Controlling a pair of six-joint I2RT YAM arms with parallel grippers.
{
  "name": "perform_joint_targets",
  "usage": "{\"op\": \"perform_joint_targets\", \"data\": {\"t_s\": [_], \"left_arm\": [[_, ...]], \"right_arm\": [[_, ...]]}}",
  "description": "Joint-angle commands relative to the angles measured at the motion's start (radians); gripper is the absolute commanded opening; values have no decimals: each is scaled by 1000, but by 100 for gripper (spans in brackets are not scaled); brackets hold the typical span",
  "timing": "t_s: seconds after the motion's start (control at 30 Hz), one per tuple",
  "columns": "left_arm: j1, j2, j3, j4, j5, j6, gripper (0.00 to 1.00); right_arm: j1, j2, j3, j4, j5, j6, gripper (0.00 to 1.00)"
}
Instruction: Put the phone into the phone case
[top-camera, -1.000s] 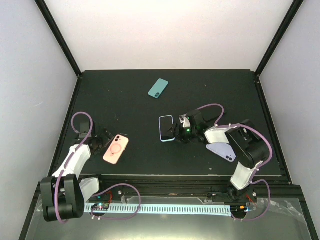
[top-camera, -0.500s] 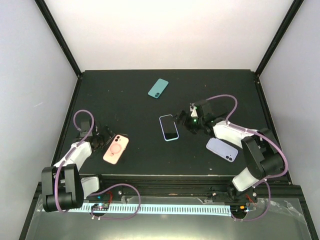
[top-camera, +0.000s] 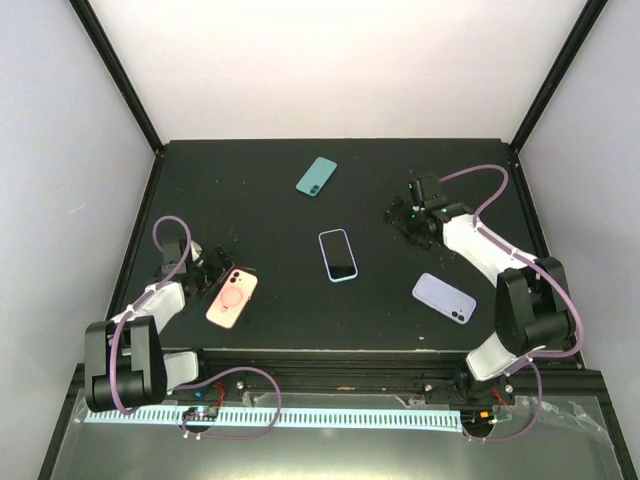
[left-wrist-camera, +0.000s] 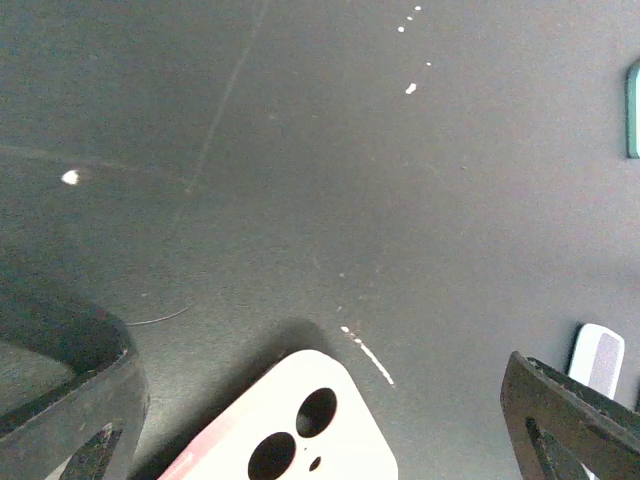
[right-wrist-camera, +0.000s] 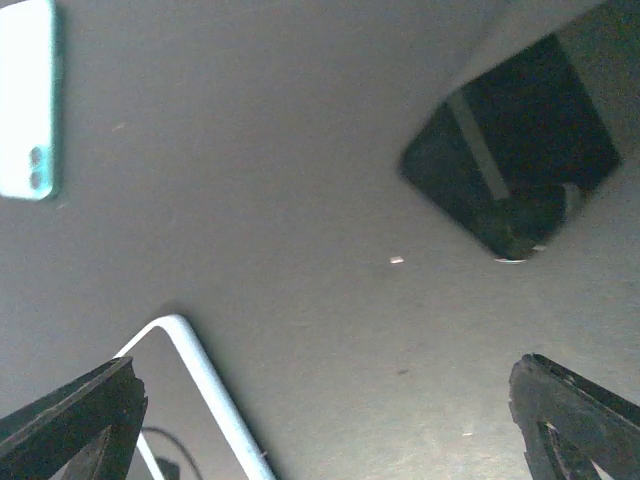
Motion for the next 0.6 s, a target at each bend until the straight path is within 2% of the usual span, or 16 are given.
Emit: {"op": "perform_joint_targets", "data": {"t_s": [0.0, 0.3, 0.57], "left_arm": [[-7, 53, -70, -89, 71, -25, 99], [-13, -1, -130, -108, 105, -82, 99], [-12, -118, -119, -228, 20, -79, 99]], "right_arm": [[-44, 41, 2, -106, 91, 63, 100], [-88, 115, 27, -104, 113, 176, 100], [-114, 215, 114, -129, 121, 203, 99]]}}
